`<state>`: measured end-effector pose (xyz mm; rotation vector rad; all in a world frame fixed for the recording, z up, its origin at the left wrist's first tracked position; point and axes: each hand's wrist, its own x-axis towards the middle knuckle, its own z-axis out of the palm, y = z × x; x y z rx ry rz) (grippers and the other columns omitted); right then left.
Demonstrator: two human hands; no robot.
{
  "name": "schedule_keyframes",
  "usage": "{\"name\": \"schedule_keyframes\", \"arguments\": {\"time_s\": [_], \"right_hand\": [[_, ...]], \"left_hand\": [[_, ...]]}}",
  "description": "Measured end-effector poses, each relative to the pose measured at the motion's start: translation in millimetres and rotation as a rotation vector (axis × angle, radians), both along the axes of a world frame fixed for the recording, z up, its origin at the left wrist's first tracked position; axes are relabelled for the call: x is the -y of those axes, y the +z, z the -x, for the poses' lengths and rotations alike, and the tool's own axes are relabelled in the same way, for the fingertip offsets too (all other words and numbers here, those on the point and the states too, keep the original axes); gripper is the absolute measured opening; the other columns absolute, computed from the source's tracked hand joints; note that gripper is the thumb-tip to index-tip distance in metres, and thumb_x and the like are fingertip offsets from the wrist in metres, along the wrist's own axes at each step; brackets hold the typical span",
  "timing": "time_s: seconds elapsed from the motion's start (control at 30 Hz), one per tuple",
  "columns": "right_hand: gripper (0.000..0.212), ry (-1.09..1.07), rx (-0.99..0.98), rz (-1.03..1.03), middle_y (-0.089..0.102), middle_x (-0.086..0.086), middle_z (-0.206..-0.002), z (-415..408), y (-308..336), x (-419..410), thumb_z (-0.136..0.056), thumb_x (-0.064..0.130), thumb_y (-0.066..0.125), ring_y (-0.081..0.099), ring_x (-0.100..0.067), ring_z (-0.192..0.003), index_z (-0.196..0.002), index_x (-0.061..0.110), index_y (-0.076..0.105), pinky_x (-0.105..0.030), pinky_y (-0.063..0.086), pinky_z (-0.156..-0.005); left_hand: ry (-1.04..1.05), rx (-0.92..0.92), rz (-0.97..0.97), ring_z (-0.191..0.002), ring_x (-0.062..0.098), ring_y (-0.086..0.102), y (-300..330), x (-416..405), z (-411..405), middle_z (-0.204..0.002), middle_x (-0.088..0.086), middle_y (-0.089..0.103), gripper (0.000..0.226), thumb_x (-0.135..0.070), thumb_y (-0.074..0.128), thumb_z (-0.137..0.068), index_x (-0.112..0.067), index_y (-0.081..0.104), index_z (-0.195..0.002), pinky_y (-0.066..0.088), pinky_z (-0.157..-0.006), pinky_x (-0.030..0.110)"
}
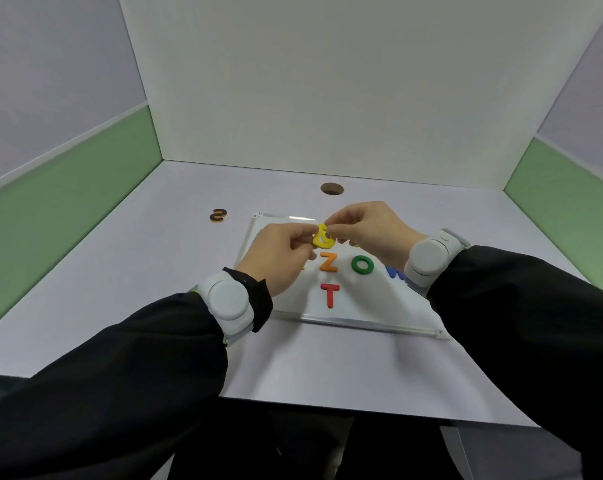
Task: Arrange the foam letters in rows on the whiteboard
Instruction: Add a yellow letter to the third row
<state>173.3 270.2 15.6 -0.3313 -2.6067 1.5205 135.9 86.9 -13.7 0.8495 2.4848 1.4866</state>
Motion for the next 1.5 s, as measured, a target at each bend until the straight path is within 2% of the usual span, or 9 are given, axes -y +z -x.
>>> {"name": "schedule_keyframes", "arguments": {"time_s": [0.13, 0.27, 0.4, 0.5, 0.7, 0.87, 1.03, 1.27, 1.5], "right_hand": [[0.009, -0.015, 0.026, -0.072, 0.070, -0.001, -0.075, -15, -4, -8, -0.084, 0.012, 0.074, 0.058, -0.006, -0.064, -0.092, 0.012, 0.077, -0.010, 0.046, -0.055], [0.006, -0.020, 0.037, -0.093, 0.070, 0.001, -0.071, -29, -13, -14, -0.083, 0.009, 0.075, 0.056, 0.003, -0.050, -0.088, 0.010, 0.077, -0.011, 0.043, -0.049], [0.009, 0.005, 0.052, -0.117, 0.074, -0.003, -0.078, -38, -24, -24, -0.081, 0.006, 0.074, 0.064, -0.008, -0.068, -0.089, 0.009, 0.078, -0.020, 0.052, -0.070], [0.009, 0.015, 0.061, -0.132, 0.073, -0.002, -0.077, -44, -28, -28, -0.081, 0.005, 0.074, 0.062, -0.008, -0.069, -0.089, 0.009, 0.078, -0.019, 0.052, -0.071], [0.007, 0.055, 0.065, -0.215, 0.074, 0.005, -0.077, -52, -32, -32, -0.081, 0.009, 0.075, 0.065, -0.007, -0.071, -0.086, 0.012, 0.078, -0.016, 0.050, -0.070], [0.010, 0.070, 0.079, -0.309, 0.072, 0.008, -0.079, -58, -31, -34, -0.082, 0.012, 0.074, 0.063, -0.002, -0.072, -0.090, 0.013, 0.079, -0.004, 0.043, -0.060], [0.009, 0.067, 0.086, -0.350, 0.070, 0.012, -0.077, -62, -33, -34, -0.082, 0.013, 0.073, 0.061, -0.001, -0.071, -0.089, 0.017, 0.079, -0.004, 0.041, -0.059], [0.009, 0.070, 0.091, -0.379, 0.073, 0.009, -0.081, -66, -40, -32, -0.081, 0.017, 0.074, 0.063, -0.004, -0.076, -0.089, 0.016, 0.079, -0.011, 0.043, -0.066], [0.009, 0.075, 0.087, -0.385, 0.073, 0.008, -0.082, -65, -39, -33, -0.081, 0.017, 0.073, 0.064, -0.005, -0.078, -0.089, 0.016, 0.079, -0.015, 0.049, -0.071]], "left_hand": [[-0.038, -0.025, 0.134, -0.094, 0.003, 0.065, -10, -5, -13, -0.102, -0.008, 0.071, 0.045, -0.005, 0.048, -0.092, -0.020, 0.061, -0.133, 0.048, -0.096, 0.024], [-0.100, -0.050, 0.178, -0.093, 0.005, 0.064, -17, -8, -26, -0.106, -0.010, 0.070, 0.045, -0.004, 0.050, -0.090, -0.021, 0.064, -0.129, 0.046, -0.091, 0.019], [-0.180, -0.098, 0.219, -0.087, 0.009, 0.062, -21, -12, -38, -0.095, -0.013, 0.068, 0.038, -0.007, 0.049, -0.092, -0.025, 0.069, -0.119, 0.048, -0.086, 0.024], [-0.211, -0.167, 0.249, -0.087, 0.012, 0.057, -23, -17, -41, -0.100, -0.007, 0.067, 0.037, -0.006, 0.050, -0.092, -0.022, 0.069, -0.119, 0.042, -0.081, 0.022], [-0.141, -0.524, 0.391, -0.103, 0.023, 0.048, -30, -25, -40, -0.109, -0.002, 0.063, 0.035, -0.018, 0.057, -0.091, -0.026, 0.068, -0.123, 0.035, -0.084, 0.035], [-0.204, -0.643, 0.488, -0.085, 0.022, 0.051, -26, -25, -53, -0.083, -0.001, 0.057, 0.026, -0.028, 0.051, -0.094, -0.024, 0.071, -0.108, 0.034, -0.070, 0.032], [-0.184, -0.683, 0.628, -0.069, 0.023, 0.054, -27, -24, -76, -0.073, -0.002, 0.053, 0.028, -0.033, 0.036, -0.097, -0.021, 0.061, -0.098, 0.032, -0.054, 0.030], [-0.199, -0.705, 0.748, -0.047, 0.018, 0.038, -34, -24, -95, -0.060, -0.003, 0.043, 0.034, -0.036, 0.028, -0.100, -0.021, 0.048, -0.124, 0.027, -0.047, 0.029], [-0.207, -0.670, 0.816, -0.047, 0.015, 0.035, -30, -27, -96, -0.061, -0.003, 0.043, 0.040, -0.036, 0.029, -0.100, -0.020, 0.042, -0.134, 0.021, -0.046, 0.029]]}}
